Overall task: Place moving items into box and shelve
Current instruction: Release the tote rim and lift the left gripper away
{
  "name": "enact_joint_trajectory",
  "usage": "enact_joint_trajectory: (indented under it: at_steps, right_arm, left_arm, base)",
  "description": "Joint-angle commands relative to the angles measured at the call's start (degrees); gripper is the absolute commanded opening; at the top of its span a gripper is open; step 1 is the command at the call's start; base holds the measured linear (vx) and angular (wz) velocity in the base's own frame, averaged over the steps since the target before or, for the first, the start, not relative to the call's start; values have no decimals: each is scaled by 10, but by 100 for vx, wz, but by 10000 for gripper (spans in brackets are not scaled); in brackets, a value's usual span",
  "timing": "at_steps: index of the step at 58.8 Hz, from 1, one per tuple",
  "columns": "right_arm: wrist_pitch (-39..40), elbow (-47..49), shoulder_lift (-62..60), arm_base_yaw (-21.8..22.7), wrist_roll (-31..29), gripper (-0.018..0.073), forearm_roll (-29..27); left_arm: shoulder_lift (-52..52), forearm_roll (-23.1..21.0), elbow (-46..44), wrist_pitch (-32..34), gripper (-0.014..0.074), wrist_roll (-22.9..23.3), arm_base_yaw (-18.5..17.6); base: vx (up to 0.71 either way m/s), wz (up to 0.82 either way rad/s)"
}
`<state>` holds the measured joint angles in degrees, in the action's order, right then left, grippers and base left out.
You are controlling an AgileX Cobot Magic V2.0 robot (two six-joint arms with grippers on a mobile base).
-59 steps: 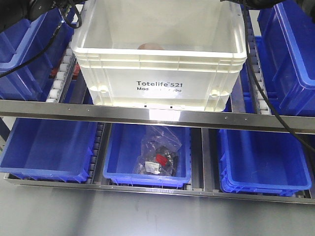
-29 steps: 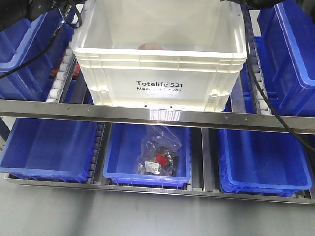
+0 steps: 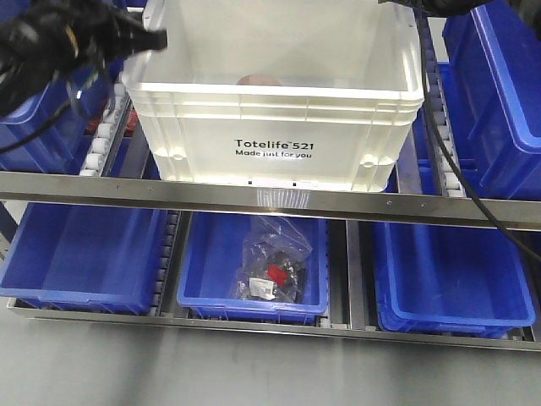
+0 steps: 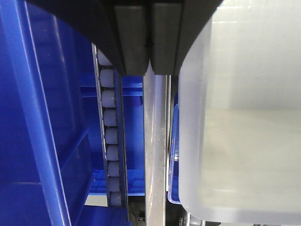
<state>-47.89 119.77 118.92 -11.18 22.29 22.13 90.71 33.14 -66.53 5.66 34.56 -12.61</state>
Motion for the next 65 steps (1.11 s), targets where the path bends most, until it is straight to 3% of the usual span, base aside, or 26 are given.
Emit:
enact_joint_trajectory:
  at_steps: [1,11,16,28,37,49,56,65]
  right_arm:
    - [32,19,-39,4,-5,-8,17]
    - [32,19,-39,4,-5,-8,17]
    - [32,19,-39,4,-5,-8,17]
    - [32,19,-39,4,-5,-8,17]
    - [32,19,-39,4,-5,-8,17]
    - [32,19,-39,4,-5,-8,17]
    - [32,19,-39,4,-5,-8,17]
    - [32,19,-39,4,-5,-8,17]
  left_arm:
    - [-59,-23,41,112,-6,1,10]
    - [-112,-123,124,123,-6,-4,23]
    - [-143,-131,150,111,-6,-5,25]
    - [-234,-206,227,61,-6,-4,49]
    - [-304,-238,308,35,-6,-3,63]
    - [-412,-259,460,91,-6,-3,70]
    - [-504,-274,529,141,-6,-34,71]
    - [-639,-387,623,136,-6,-123,115]
  base:
    - [0,0]
    - [0,0]
    - [0,0]
    - [0,0]
    - [0,0]
    - [0,0]
    - [0,0]
    - [0,0]
